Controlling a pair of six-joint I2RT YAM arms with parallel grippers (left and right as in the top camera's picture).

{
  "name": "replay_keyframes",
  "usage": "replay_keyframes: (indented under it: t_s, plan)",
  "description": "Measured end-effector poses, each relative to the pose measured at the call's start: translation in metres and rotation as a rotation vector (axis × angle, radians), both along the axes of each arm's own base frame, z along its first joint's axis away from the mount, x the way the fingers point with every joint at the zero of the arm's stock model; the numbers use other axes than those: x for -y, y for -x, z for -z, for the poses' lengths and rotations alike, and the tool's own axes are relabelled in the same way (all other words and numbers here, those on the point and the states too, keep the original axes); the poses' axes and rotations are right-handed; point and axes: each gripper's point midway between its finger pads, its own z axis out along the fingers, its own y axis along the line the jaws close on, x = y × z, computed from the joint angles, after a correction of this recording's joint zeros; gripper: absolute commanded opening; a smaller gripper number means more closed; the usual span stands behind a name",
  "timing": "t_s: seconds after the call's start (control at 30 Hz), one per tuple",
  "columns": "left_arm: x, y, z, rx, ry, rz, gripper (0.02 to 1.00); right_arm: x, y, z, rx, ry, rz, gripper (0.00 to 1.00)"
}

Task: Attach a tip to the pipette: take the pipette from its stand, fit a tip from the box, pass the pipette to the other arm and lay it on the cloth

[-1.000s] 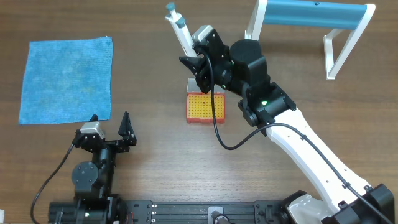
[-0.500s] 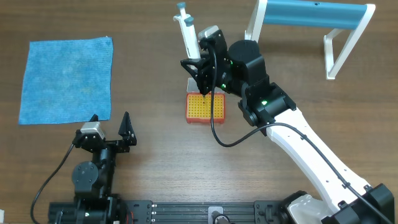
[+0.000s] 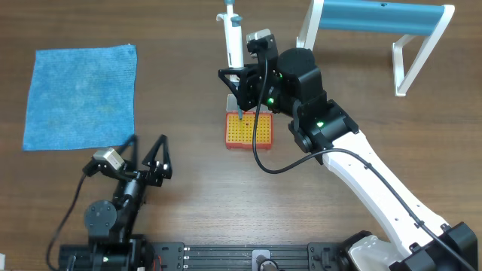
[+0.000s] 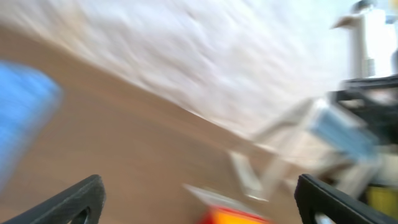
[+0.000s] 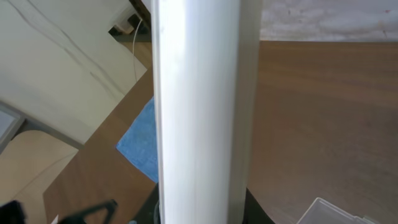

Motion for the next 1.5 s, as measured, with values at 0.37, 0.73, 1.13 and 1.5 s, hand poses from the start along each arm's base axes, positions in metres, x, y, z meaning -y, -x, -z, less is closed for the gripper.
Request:
replay_keyframes:
  t_s: [0.37, 0.73, 1.13, 1.5]
  plan:
    - [0.007, 0.004, -0.024, -0.068, 0.537, 0.076, 0.998, 0.0, 0.001, 0.001, -0.043, -0.024, 0.014, 0.08]
    - [0.003, -0.036, -0.056, -0.083, 0.612, 0.066, 0.998, -0.006, 0.009, 0.0, -0.056, -0.041, -0.043, 0.082]
    - [0.093, -0.136, -0.165, -0.056, 0.301, 0.747, 0.996, -0.01, 0.015, -0.002, -0.06, -0.054, -0.084, 0.08]
    - [0.134, -0.117, -0.166, 0.041, 0.104, 1.103, 0.996, -0.014, 0.035, -0.012, -0.083, -0.121, -0.251, 0.08]
